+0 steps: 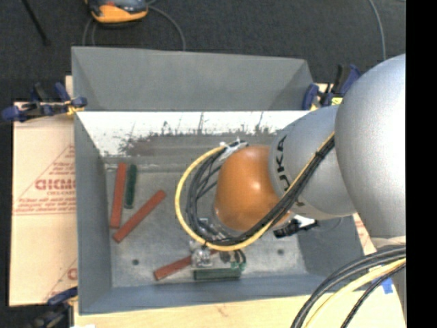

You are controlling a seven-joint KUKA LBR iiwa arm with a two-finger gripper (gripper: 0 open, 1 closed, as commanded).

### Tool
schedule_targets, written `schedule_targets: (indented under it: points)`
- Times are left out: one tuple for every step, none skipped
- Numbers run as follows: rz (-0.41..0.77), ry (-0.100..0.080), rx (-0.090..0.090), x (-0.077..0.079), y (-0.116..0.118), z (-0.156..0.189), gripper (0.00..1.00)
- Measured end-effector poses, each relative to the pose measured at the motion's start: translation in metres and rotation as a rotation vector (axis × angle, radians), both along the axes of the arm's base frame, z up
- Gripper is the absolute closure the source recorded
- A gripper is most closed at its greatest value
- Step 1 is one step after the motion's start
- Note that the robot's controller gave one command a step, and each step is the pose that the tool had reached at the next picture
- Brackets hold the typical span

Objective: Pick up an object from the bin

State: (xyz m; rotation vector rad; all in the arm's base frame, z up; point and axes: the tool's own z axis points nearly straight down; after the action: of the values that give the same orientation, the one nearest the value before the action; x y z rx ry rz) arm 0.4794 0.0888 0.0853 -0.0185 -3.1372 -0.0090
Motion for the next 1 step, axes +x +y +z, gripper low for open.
schedule_targets:
  points:
    - [-0.006, -0.029, -0.001, 0.0039, -0.0032, -0.0090, 0.00]
